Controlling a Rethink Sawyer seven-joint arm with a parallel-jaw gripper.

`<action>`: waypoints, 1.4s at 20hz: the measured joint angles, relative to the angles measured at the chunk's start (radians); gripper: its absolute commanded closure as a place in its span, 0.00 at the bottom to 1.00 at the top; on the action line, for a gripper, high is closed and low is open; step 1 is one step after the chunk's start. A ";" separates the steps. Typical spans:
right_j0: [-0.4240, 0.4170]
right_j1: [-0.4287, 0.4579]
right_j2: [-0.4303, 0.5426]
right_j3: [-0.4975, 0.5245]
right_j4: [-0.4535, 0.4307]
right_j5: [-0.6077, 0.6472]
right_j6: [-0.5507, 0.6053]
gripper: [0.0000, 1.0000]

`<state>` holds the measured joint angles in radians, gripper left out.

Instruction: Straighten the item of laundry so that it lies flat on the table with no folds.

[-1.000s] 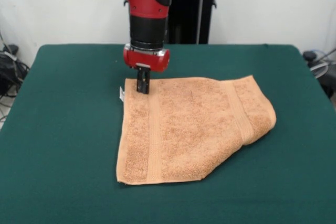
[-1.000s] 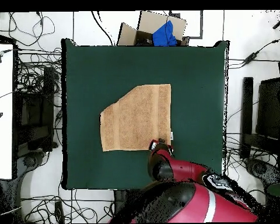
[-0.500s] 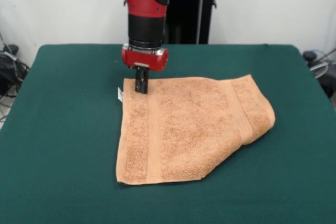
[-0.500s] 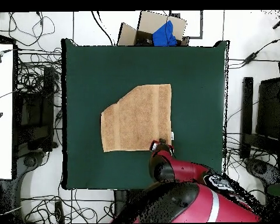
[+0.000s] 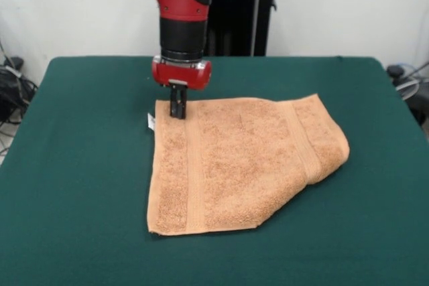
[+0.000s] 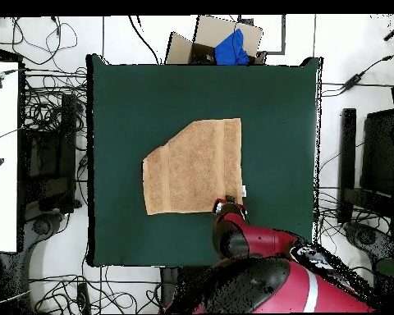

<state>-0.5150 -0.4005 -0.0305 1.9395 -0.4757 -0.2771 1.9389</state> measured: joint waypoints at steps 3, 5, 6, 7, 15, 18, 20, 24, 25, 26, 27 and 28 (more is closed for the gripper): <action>-0.010 -0.001 0.008 -0.001 -0.017 0.000 0.000 1.00; -0.020 -0.002 0.015 -0.001 -0.028 0.000 0.000 1.00; -0.023 -0.002 0.017 -0.001 -0.032 0.000 0.000 1.00; -0.026 -0.002 0.019 -0.001 -0.036 0.000 0.000 1.00; -0.039 -0.003 0.028 -0.001 -0.055 -0.001 0.000 1.00; -0.040 -0.002 0.028 -0.001 -0.056 -0.002 0.000 1.00; -0.041 -0.002 0.028 -0.001 -0.059 -0.003 0.000 1.00; -0.048 -0.002 0.028 -0.002 -0.066 -0.004 0.000 1.00; -0.050 -0.003 0.028 -0.002 -0.068 -0.004 0.000 1.00; -0.053 -0.003 0.028 -0.003 -0.072 -0.003 0.000 1.00; -0.055 -0.003 0.026 -0.003 -0.074 -0.003 0.000 1.00; -0.056 -0.003 0.025 -0.004 -0.076 -0.003 0.000 1.00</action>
<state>-0.5711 -0.4037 -0.0058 1.9352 -0.5517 -0.2800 1.9389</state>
